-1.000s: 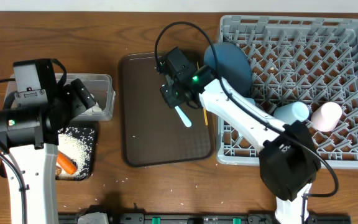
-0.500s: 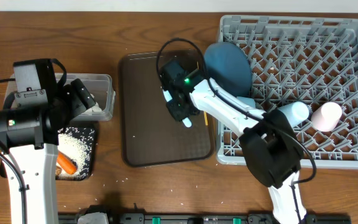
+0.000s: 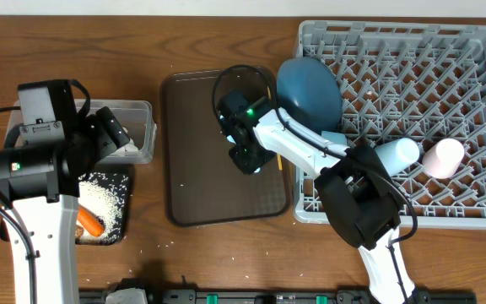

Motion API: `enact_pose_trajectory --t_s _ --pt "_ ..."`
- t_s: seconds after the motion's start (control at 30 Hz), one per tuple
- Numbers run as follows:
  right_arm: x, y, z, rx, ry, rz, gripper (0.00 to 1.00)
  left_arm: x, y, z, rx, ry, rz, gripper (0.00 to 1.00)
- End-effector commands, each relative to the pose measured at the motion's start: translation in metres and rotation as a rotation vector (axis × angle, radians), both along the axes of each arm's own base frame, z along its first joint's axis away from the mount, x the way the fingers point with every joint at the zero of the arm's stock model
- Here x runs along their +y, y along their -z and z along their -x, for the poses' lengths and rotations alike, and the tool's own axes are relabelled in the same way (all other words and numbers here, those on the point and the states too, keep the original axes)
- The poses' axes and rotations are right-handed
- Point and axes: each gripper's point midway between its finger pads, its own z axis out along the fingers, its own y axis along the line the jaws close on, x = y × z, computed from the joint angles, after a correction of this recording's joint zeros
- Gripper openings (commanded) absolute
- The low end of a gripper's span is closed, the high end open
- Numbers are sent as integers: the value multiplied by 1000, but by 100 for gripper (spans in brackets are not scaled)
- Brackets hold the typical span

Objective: Sort waste into correct bins and load items into the dishwasher rack

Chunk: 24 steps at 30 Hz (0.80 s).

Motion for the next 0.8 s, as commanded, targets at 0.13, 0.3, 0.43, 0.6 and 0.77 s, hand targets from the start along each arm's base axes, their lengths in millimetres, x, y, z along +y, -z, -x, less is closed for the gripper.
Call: enact_pose_trajectory --t_s 0.13,0.3,0.43,0.6,0.77 --pt "4 6 5 21 -30 -3 10 3 -1 1 1 -6 -8 98" --pt "7 0 1 9 -22 -11 3 3 -1 1 1 -7 -8 98" --pt "11 -16 -2 -13 -21 -28 4 3 -1 1 2 -7 -8 98" --pt "16 -48 -8 -72 -9 -80 5 3 -1 1 1 -6 -8 98" --pt "19 -80 -12 -133 -6 -133 2 3 -1 1 1 -6 -8 98"
